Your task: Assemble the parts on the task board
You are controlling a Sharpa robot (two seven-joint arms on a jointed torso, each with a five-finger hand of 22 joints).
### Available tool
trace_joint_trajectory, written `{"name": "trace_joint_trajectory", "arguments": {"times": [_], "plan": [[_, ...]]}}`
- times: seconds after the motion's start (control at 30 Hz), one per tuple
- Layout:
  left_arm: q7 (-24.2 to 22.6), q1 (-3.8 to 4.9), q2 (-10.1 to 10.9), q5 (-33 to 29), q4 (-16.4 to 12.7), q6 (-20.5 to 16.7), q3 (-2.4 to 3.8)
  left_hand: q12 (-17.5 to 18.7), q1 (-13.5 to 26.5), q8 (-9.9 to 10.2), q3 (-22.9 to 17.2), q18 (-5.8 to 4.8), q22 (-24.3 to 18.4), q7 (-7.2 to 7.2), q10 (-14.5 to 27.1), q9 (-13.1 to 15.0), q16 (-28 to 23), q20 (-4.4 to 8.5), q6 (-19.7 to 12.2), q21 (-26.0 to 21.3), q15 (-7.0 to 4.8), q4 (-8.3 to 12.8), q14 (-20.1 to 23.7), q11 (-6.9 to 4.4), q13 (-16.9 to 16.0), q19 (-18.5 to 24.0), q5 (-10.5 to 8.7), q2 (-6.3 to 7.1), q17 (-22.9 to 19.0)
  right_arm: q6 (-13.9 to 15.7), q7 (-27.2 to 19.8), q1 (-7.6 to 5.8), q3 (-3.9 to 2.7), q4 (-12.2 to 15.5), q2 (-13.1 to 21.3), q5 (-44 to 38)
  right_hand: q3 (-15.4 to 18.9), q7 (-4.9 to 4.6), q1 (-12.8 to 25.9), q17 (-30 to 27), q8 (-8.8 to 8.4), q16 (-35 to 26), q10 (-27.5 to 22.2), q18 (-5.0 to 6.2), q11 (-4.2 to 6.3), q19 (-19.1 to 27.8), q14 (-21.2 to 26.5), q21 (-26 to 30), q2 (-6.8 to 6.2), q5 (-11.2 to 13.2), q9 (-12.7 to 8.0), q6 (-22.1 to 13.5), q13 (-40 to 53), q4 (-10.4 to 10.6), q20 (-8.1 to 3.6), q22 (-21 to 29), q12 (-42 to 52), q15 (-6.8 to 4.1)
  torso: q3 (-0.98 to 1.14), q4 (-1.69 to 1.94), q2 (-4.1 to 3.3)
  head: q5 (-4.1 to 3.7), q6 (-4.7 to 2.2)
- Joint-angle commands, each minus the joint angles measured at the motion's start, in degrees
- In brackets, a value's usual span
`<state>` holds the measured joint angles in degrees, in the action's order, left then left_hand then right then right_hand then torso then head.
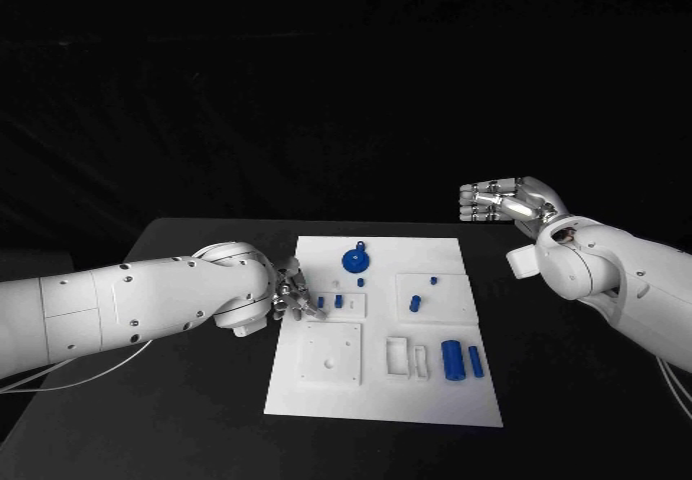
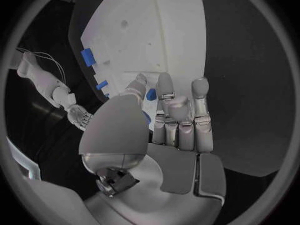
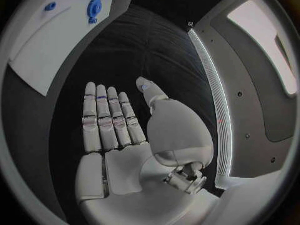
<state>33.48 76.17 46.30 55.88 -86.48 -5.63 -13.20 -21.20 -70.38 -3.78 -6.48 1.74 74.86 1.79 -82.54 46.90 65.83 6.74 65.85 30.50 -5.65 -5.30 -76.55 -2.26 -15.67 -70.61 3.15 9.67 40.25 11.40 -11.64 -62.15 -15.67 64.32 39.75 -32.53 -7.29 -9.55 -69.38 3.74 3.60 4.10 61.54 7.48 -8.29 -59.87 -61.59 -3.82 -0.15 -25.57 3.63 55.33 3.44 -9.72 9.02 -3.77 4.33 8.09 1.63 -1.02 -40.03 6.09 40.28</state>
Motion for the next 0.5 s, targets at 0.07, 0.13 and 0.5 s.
{"name": "trace_joint_trajectory", "arguments": {"times": [0.07, 0.13, 0.5], "plan": [[-3.46, 0.10, 0.86, -5.05, -0.78, 0.46, 0.40, 3.87, -2.56, 0.20, 1.18, 0.68, -0.43, 0.97, 0.60, -10.74, -1.05, -0.67, -1.64, -2.03, 0.76, 2.64, 1.89, 0.63, 2.78, 0.97, 0.80, -1.23, -2.04, -0.83, -0.38, 0.10, -0.02, -0.17, -0.02, -0.10, 0.24, -0.11, -0.04, -0.09, -0.06, -0.33, -0.44, 0.82, -0.10, 0.23, 0.29, 0.03, 0.36, -0.35, 0.01, -0.39, -0.08, -0.07, 0.09, 0.07, 0.01, -0.03, -0.03, -0.01, 0.05, 0.10, -0.19], [-4.37, 0.30, 1.40, -5.73, -1.00, 0.50, 0.95, 5.49, -4.34, 0.21, 0.82, 0.72, -0.68, 1.13, 1.39, -12.69, -1.36, -0.91, -1.40, -2.87, 1.00, 3.94, 2.55, 0.79, 4.04, 1.28, 4.53, -1.61, -2.68, -0.82, -0.37, 0.14, -0.02, -0.28, -0.01, -0.10, 0.21, -0.11, -0.04, -0.09, -0.05, -0.33, -0.41, 0.84, -0.10, 0.19, 0.26, 0.02, 0.45, -0.34, 0.01, -0.32, -0.08, -0.20, 0.06, 0.07, 0.01, -0.03, -0.03, -0.05, 0.05, 0.07, -0.19], [-11.94, 3.10, 3.83, -7.29, -1.38, 0.85, 3.35, 15.20, -9.18, 0.15, -5.36, 1.33, -2.25, 2.34, 2.49, -29.10, -5.76, -2.16, 1.08, -8.28, 2.31, 8.78, 4.95, 2.36, 11.81, 1.96, 11.07, -1.92, -7.90, -0.88, -0.35, 0.19, -0.02, -0.76, -0.06, -0.10, 0.07, -0.10, -0.07, -0.09, -0.06, -0.33, -0.38, 0.85, -0.09, 0.15, 0.24, 0.02, 0.46, -0.30, 0.01, -0.27, -0.08, -0.36, 0.06, 0.07, 0.00, -0.05, 0.03, -0.05, -0.01, -0.54, -1.01]]}}
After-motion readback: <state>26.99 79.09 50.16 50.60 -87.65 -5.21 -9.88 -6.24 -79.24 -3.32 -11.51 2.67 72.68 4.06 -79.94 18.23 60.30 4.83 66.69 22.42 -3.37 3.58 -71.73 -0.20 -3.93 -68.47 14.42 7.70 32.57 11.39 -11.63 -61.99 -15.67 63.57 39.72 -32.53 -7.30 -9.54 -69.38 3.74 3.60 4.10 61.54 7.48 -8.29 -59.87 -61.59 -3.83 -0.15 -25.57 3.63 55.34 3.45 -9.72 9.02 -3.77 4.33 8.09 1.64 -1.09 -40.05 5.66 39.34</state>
